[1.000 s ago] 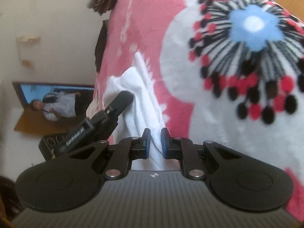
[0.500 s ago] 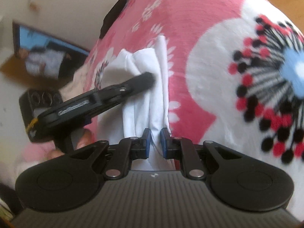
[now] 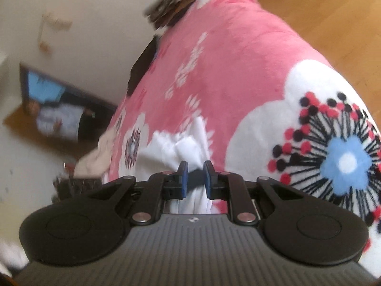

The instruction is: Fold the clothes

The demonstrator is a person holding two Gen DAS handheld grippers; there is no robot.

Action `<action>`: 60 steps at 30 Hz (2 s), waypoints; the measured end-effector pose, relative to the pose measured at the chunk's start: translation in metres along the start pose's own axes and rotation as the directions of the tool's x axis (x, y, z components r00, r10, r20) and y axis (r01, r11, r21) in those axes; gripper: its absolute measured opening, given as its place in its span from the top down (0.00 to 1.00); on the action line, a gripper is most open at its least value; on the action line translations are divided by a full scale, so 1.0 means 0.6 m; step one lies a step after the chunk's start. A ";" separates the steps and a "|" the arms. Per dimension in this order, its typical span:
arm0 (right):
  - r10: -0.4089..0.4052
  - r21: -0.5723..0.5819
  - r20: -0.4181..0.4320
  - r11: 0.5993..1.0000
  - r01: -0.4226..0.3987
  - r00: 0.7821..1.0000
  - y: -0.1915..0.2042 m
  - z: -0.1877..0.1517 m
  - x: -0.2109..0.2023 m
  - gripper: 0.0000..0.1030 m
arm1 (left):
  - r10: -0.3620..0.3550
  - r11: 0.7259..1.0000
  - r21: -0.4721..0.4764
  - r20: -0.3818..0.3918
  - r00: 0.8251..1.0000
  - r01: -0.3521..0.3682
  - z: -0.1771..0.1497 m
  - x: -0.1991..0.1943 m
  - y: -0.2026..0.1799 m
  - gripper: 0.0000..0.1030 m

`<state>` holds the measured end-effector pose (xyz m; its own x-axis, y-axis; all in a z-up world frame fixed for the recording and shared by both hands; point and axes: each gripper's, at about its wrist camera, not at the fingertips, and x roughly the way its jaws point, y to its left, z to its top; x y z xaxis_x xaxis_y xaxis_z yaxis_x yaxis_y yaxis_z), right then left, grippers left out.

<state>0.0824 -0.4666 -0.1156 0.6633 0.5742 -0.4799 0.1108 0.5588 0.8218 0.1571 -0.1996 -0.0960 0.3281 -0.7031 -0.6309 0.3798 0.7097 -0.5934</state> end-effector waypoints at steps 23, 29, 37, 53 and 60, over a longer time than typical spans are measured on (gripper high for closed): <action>-0.209 -0.028 0.074 0.977 0.211 0.975 0.028 -0.043 0.024 0.51 | 0.040 0.997 0.057 0.114 0.993 -0.047 -0.017 -0.154 -0.031 0.35; -0.257 -0.072 0.122 0.961 0.267 0.959 0.039 -0.052 0.005 0.42 | 0.088 0.995 0.041 0.097 0.991 -0.092 -0.022 -0.167 -0.030 0.35; -0.219 -0.065 0.167 0.970 0.232 0.961 0.022 -0.064 -0.040 0.43 | 0.102 0.994 0.045 0.043 0.994 -0.104 -0.022 -0.128 -0.033 0.35; -0.027 -0.029 0.055 0.999 0.029 0.998 -0.002 -0.020 0.014 0.82 | 0.297 0.936 0.199 0.000 0.955 -0.291 -0.011 -0.033 -0.079 0.86; 0.005 -0.057 0.023 0.998 -0.004 1.000 0.004 -0.020 0.012 0.73 | 0.291 0.942 0.166 0.031 0.956 -0.292 -0.014 -0.045 -0.069 1.00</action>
<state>0.0782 -0.4539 -0.1206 0.6805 0.5633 -0.4686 0.0658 0.5900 0.8047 0.1254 -0.2096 -0.0586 0.4510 -0.4672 -0.7605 0.4055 0.8663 -0.2917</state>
